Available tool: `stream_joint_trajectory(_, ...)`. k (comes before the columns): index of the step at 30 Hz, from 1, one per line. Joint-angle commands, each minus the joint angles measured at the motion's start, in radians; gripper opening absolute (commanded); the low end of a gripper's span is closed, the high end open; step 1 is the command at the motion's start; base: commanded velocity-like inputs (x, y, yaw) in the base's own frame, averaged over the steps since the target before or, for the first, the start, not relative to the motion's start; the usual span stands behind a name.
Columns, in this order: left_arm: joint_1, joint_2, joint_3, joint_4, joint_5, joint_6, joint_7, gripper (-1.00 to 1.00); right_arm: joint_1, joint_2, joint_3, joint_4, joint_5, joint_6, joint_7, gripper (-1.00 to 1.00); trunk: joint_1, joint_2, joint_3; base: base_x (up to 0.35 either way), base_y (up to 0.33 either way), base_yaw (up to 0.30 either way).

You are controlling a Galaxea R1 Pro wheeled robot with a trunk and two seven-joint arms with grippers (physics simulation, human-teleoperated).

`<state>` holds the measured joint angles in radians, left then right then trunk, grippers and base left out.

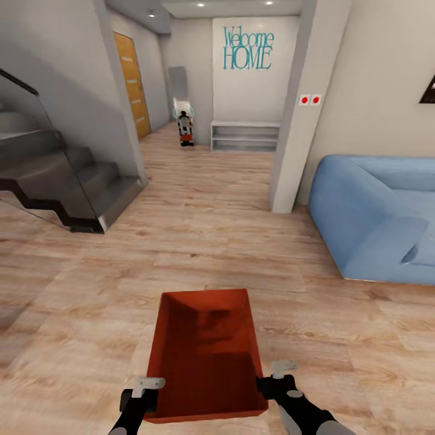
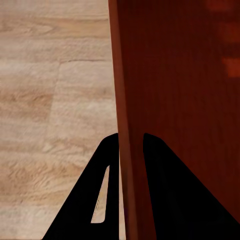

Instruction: Move the two storage containers from the living room to the garage. In the garage, place one container on the floor and stack the other container on top of it (either order is fine).

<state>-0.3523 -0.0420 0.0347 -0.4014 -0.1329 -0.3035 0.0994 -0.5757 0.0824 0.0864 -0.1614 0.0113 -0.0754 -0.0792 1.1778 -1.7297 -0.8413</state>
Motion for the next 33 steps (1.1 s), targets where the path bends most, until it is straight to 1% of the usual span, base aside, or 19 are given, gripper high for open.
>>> stream_joint_trajectory(1,-0.001,0.001,0.013,0.001,0.0,-0.005,0.015,-1.0,-0.001,-0.004,-0.005,0.0,0.006,-0.003,-0.013,-1.0,0.001,0.0,-0.001,0.347,0.0,0.065)
stream_joint_trajectory(19,-0.001,0.001,0.013,0.001,0.0,-0.004,0.015,-1.0,-0.001,-0.004,-0.005,0.0,0.006,-0.003,-0.013,-1.0,0.001,0.0,-0.001,0.347,0.0,0.014)
stream_joint_trajectory(33,-0.001,0.001,0.013,0.001,-0.001,-0.004,0.014,-1.0,-0.001,-0.004,-0.005,0.0,0.006,-0.003,-0.013,-1.0,0.001,0.0,-0.001,0.347,0.0,0.235)
